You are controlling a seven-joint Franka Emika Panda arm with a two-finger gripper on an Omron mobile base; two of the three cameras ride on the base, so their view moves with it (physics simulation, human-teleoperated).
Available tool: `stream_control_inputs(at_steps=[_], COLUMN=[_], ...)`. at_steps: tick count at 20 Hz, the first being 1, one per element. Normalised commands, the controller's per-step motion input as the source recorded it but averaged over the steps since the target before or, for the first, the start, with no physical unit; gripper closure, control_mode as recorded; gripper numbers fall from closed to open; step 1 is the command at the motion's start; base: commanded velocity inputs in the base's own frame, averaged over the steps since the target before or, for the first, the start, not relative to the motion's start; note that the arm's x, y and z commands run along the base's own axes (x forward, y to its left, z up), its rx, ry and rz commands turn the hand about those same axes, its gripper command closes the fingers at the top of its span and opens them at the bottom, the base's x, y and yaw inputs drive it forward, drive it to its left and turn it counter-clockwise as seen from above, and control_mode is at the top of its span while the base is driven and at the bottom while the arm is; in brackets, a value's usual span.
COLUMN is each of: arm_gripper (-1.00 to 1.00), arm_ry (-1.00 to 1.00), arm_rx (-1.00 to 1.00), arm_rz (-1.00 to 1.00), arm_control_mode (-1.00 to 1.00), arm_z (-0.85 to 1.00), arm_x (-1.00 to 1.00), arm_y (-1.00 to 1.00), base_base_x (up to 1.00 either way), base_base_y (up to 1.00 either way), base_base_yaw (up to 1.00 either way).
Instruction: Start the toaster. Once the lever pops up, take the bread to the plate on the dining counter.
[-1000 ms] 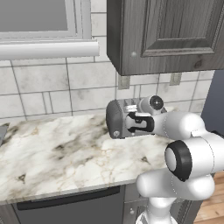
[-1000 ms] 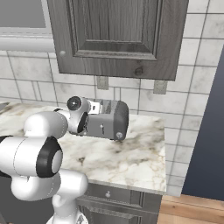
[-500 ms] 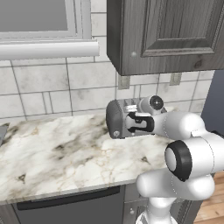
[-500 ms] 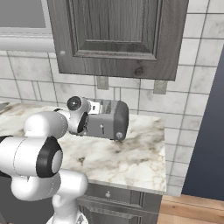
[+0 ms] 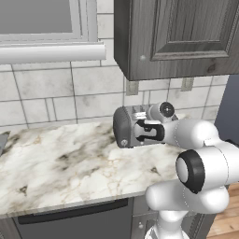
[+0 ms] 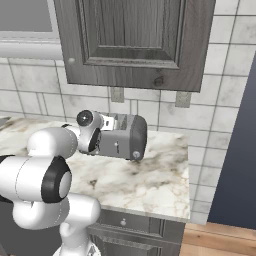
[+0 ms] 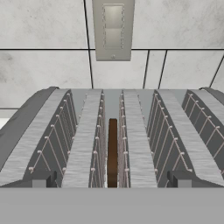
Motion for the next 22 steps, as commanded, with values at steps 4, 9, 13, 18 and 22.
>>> stream_control_inputs(at_steps=[4, 9, 13, 18, 22], arm_gripper=[-1.0, -1.0, -1.0, -1.0, -1.0], arm_ry=[0.0, 0.0, 0.0, 0.0, 0.0], arm_rx=[0.0, 0.0, 0.0, 0.0, 0.0], arm_rz=[0.0, 0.0, 0.0, 0.0, 0.0], arm_control_mode=[-1.0, -1.0, -1.0, -1.0, -1.0], arm_z=[0.0, 0.0, 0.0, 0.0, 0.0], arm_x=[0.0, 0.0, 0.0, 0.0, 0.0], arm_y=[0.0, 0.0, 0.0, 0.0, 0.0], base_base_x=[0.0, 0.0, 0.0, 0.0, 0.0], base_base_y=[0.0, 0.0, 0.0, 0.0, 0.0], base_base_yaw=[0.0, 0.0, 0.0, 0.0, 0.0])
